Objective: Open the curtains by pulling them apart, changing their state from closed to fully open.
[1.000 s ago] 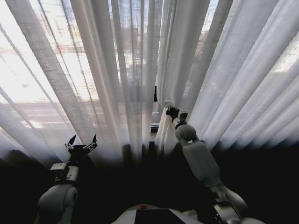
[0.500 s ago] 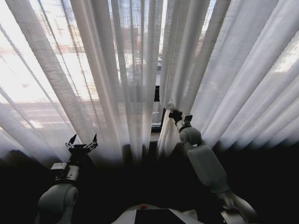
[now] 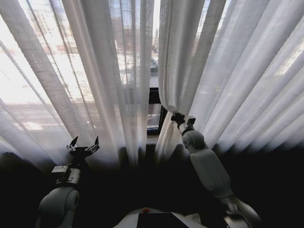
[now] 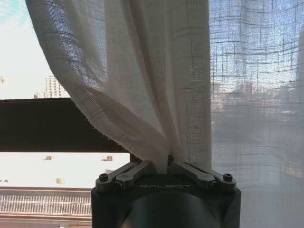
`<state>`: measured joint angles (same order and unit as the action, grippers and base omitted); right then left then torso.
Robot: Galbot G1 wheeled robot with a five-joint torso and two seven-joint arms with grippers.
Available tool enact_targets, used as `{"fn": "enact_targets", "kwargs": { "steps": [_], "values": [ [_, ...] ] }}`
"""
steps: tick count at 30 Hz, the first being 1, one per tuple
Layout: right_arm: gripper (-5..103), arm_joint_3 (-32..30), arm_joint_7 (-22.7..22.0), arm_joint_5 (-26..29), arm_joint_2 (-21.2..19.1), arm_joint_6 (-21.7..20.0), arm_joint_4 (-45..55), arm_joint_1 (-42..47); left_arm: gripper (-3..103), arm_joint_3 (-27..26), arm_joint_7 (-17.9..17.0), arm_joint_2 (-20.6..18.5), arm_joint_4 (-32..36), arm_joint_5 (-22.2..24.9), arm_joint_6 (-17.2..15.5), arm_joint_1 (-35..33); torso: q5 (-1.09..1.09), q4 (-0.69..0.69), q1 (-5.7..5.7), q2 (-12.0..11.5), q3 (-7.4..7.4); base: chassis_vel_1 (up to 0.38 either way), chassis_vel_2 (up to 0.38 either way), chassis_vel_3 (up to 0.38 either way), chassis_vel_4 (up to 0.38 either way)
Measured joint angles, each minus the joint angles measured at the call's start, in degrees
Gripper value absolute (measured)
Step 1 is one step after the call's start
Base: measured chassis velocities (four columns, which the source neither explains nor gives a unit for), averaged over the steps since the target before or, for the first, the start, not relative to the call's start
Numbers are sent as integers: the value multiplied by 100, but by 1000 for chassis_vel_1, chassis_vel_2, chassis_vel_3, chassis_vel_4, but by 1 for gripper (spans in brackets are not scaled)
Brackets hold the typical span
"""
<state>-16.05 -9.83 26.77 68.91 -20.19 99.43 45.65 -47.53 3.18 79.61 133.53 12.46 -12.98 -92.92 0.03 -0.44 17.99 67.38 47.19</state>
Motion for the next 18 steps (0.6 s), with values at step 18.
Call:
{"fn": "enact_targets", "kwargs": {
  "steps": [18],
  "values": [
    [0, -91, 6, -2, 28, 15, -18, 56, 100, 25, 1, -11, -5, 5, -6, -6, 0, 0, 1, 1, 0, -341, -342, 341, 342]
  ]
}}
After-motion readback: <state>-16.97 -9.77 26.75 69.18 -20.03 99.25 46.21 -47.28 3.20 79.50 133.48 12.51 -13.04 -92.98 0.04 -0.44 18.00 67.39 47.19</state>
